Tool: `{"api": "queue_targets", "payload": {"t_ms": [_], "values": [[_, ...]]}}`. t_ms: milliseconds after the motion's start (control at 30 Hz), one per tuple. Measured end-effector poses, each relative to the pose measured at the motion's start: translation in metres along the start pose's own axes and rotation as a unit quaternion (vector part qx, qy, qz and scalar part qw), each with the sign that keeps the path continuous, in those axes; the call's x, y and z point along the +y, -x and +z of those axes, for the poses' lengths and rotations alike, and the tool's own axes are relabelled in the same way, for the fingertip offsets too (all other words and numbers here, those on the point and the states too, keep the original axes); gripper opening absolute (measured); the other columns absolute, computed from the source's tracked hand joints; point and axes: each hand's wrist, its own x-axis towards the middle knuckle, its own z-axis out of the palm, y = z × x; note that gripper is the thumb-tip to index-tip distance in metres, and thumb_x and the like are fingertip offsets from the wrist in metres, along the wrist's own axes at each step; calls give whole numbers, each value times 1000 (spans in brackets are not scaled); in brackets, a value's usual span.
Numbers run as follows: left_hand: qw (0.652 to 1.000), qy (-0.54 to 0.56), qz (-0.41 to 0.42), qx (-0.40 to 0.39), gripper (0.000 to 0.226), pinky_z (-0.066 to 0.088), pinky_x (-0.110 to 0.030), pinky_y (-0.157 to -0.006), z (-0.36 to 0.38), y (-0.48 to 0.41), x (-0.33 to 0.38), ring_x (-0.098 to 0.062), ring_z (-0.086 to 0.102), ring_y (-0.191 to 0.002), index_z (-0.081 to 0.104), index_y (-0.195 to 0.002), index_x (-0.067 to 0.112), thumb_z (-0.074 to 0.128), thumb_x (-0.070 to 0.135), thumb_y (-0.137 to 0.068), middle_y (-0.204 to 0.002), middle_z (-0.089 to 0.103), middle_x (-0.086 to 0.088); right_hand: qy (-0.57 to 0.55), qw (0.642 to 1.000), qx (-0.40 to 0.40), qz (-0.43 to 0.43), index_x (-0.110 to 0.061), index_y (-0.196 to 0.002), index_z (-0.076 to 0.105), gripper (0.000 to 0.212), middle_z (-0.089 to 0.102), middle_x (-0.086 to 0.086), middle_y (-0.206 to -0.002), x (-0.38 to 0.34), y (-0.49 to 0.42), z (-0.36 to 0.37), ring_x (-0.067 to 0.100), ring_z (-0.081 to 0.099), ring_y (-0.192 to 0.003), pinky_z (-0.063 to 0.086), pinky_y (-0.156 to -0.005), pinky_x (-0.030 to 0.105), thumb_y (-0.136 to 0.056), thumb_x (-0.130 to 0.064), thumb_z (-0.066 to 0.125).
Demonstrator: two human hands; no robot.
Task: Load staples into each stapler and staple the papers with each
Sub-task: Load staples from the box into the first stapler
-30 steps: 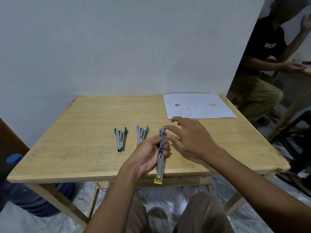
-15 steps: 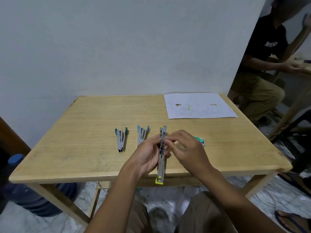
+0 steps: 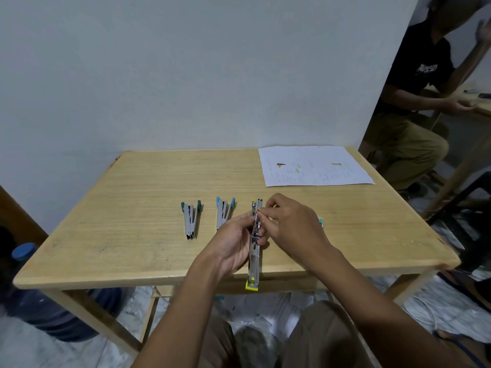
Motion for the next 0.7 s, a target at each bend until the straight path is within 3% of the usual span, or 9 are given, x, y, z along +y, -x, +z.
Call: {"api": "queue_targets", "payload": {"t_ms": [500,633,700], "values": [[1000,6,3,2,29,42,-26,-51,0,0,0,-15,49,-60,53,-119,-7,33,4,-101,-79,53,-13,11,1000,-7,-12,-25,-85,79,6,65,-7,-83,-1,4,-4,16,63,-63,40,-52,23,-85,-28,73],[1000,26,-1,-1,28,44,-27,-54,0,2,0,-18,51,-65,51,-122,-6,36,5,-101,-80,57,-15,-63,996,6,68,-28,-93,77,12,62,-11,-85,-5,15,-4,11,61,-65,41,-55,23,-89,-33,68],[999,37,-4,3,30,54,-32,-62,-2,1,1,-24,57,-78,51,-125,-7,38,5,-100,-94,62,-21,-123,989,-15,86,-30,-92,73,12,60,-12,-85,-8,23,-7,7,59,-65,44,-57,25,-89,-39,65]]}}
